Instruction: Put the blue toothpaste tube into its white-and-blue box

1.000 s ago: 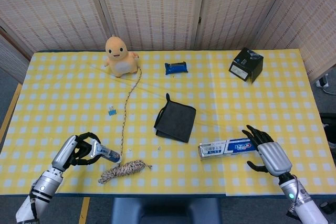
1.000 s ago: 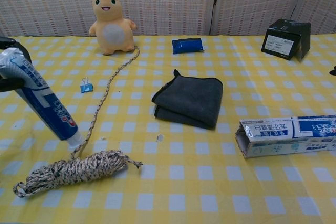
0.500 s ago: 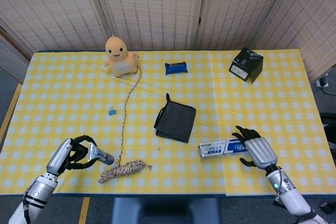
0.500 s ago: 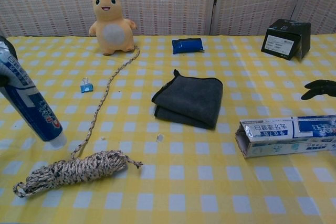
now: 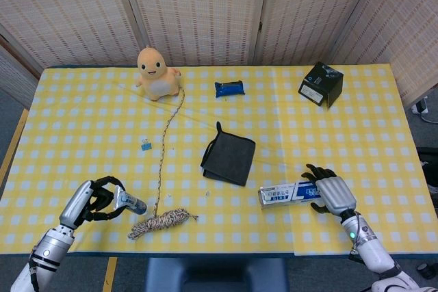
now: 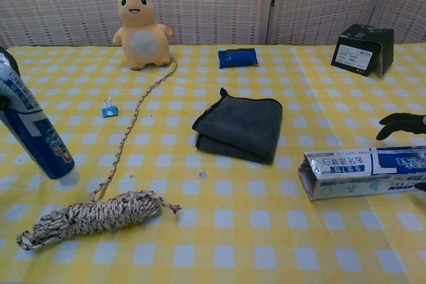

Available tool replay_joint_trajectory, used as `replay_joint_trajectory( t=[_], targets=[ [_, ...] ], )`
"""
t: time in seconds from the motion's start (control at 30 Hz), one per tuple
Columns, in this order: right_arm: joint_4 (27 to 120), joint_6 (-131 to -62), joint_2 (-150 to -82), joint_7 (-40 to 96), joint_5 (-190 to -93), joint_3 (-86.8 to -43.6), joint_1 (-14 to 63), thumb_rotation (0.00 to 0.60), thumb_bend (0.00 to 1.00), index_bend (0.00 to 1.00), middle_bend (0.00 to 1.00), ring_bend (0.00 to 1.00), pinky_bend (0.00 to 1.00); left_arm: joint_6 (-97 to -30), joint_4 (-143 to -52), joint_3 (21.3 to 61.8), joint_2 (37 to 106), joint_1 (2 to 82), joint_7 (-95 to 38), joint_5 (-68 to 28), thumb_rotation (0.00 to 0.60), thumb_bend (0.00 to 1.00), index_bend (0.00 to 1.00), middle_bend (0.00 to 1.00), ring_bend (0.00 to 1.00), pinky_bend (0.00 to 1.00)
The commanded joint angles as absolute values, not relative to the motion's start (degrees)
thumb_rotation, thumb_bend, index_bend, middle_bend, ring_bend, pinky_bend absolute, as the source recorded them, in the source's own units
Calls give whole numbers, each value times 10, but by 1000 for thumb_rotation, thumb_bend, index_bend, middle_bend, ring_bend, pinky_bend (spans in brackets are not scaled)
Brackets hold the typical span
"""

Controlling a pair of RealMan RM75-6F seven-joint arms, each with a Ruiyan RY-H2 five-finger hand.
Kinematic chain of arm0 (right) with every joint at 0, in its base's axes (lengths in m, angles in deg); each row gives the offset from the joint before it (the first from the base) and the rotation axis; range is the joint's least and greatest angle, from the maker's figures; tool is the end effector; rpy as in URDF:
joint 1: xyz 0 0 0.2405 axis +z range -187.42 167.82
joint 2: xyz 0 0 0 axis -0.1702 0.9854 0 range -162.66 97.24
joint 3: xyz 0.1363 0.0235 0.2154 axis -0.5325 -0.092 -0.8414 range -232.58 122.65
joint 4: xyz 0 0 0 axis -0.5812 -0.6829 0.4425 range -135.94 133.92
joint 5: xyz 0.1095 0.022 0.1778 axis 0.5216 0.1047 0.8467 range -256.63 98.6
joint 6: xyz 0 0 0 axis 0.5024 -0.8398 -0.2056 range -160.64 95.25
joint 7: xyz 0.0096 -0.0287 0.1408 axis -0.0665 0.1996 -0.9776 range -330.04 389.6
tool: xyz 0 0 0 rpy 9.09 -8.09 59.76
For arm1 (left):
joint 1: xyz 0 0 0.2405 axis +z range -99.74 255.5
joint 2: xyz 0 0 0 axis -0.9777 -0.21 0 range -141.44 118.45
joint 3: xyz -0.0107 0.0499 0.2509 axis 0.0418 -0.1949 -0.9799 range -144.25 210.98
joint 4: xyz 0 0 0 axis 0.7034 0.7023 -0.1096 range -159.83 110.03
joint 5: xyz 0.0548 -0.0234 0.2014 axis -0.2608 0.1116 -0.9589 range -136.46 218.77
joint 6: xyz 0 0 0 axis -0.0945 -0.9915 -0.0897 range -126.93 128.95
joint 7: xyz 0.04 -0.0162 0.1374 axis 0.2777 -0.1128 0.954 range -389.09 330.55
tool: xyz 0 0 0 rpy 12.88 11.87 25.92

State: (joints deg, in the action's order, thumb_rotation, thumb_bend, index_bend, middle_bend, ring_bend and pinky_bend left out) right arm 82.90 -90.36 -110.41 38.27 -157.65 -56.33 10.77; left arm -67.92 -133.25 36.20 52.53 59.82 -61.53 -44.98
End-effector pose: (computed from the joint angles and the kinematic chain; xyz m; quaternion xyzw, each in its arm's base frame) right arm -0.2954 -0.2455 0.0331 0.7256 -0.4373 0.2708 0.4570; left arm -0.2121 0.2231 0.1006 -0.5097 -0.6271 -0.5273 0.2625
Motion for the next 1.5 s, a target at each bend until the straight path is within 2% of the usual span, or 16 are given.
replay_joint_trajectory(
  t=[0.03, 0.13, 0.7, 1.13, 1.3, 1.5],
  targets=[
    [826, -902, -1108, 378, -1577, -561, 109, 600, 293, 235, 126, 186, 308, -678, -1330, 364, 527, 597, -614, -444, 600, 403, 873, 1000, 1000, 1000],
    [822, -903, -1112, 374, -1578, -560, 111, 600, 293, 235, 161, 224, 320, -682, -1328, 364, 530, 597, -611, -444, 600, 404, 873, 1000, 1000, 1000],
    [823, -900, -1115, 395, -1574, -554, 118, 600, 293, 241, 208, 231, 320, -683, -1323, 363, 532, 595, -611, -440, 600, 405, 872, 1000, 1000, 1000],
    [818, -907, -1127, 416, -1572, -553, 121, 600, 293, 400, 321, 292, 320, -684, -1324, 362, 530, 595, -613, -440, 600, 406, 871, 1000, 1000, 1000],
    [818, -909, -1132, 419, -1572, -552, 121, 600, 293, 414, 331, 314, 321, -685, -1324, 363, 530, 595, -614, -439, 600, 406, 871, 1000, 1000, 1000],
    [814, -915, -1137, 416, -1576, -551, 121, 600, 293, 441, 351, 362, 393, -687, -1323, 362, 528, 596, -616, -439, 600, 407, 871, 1000, 1000, 1000]
  ],
)
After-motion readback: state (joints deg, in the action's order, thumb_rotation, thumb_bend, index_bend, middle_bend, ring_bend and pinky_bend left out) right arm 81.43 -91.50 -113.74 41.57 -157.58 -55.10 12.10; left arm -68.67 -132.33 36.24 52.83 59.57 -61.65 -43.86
